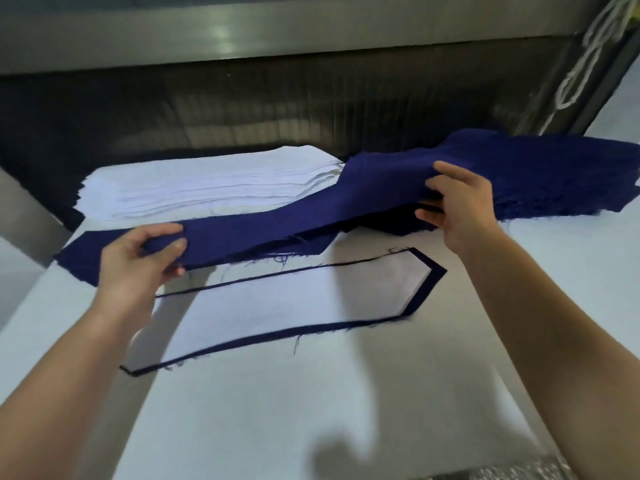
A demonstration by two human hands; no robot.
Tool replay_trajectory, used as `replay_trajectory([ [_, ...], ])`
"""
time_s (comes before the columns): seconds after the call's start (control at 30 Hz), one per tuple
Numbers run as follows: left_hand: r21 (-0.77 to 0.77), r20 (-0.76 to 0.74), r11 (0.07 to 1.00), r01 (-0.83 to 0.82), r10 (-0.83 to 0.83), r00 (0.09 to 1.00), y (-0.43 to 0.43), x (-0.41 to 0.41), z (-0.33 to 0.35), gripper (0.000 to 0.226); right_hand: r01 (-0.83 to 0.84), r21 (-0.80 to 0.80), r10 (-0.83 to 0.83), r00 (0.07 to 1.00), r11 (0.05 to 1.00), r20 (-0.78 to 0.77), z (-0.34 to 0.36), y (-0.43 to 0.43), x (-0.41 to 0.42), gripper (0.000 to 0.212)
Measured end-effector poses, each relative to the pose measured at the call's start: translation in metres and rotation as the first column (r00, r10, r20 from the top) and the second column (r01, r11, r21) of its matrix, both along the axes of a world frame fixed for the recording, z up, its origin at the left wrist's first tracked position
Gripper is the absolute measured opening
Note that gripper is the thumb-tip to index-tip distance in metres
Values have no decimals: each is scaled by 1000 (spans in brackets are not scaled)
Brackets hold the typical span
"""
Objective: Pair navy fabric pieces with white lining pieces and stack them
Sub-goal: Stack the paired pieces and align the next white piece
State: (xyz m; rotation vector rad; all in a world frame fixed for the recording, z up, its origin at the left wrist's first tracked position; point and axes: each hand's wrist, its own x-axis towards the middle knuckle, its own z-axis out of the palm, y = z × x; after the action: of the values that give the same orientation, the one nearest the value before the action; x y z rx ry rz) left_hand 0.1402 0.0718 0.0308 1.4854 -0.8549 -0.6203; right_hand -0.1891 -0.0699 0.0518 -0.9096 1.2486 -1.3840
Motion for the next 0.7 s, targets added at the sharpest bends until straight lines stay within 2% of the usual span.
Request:
replay_trajectory([
  [0.13,80,54,997,9,-13,998,29,22,-12,29,-35,-50,30,993,998,-112,-8,12,5,28],
  [0.3,136,131,990,-32,14,991,54,39,-32,30,-151,-87,140,982,985,-125,-21,38,2,47],
  [0.4,114,125,992,-58,43,991,68,38,-39,25,-242,-48,228,953,969,-201,-30,49,-5,49],
  [0.5,104,285,989,-103,70,956,78,38,-41,27,-256,-23,243,940,966,-238,-37,59,-9,37],
  [0.6,98,411,979,-179,124,903,82,41,-43,24,-221,-77,183,925,972,-333,-45,70,-7,23],
  [0.7,112,498,961,-254,167,851,85,41,-47,17,-180,-135,105,893,974,-438,-55,79,-5,24],
])
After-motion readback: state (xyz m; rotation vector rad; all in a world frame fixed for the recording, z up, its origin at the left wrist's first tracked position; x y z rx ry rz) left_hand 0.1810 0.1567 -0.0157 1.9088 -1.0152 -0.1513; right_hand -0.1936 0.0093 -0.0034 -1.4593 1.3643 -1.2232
